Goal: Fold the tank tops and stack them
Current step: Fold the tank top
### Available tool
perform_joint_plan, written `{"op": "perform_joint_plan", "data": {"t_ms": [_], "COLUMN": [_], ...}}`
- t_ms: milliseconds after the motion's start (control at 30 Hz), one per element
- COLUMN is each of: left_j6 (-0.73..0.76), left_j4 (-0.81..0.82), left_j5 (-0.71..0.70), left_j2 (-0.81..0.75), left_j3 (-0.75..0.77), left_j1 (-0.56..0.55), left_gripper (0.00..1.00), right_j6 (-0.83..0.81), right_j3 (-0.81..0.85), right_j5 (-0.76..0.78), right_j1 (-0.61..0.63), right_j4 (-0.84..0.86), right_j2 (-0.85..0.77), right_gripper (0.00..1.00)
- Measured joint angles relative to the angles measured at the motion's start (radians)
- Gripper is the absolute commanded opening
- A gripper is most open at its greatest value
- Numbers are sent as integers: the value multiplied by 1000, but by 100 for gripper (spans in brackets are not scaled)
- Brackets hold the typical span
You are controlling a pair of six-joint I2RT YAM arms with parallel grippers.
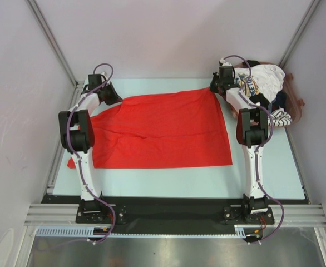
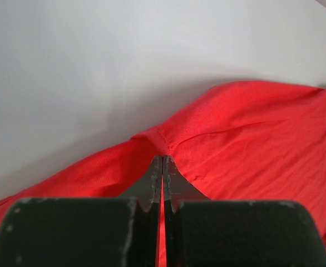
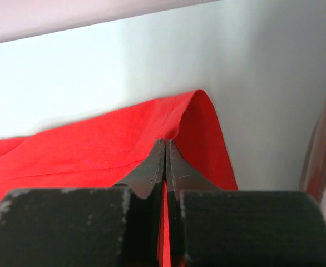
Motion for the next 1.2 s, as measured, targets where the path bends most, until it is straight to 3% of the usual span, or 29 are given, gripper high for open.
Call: {"op": "perform_joint_plan", "data": {"t_ms": [233,867,1200], "left_j6": [-15,-52,-58], "left_j4": [22,79,96], "left_j5": [14,17,24], "left_j2": [-31,-85,-105], "left_j3": [-5,-138,-141], "left_j1": [0,31,31], "left_gripper": [0,0,0], "right_j6": [-4,48,-29], "right_j3": [-16,-247,-133], "right_j5": [0,-57,20], "right_j1": [-2,-18,28], "right_j4": [2,51,-2], "right_j2": [-39,-187,-187], "right_gripper": [0,0,0]}}
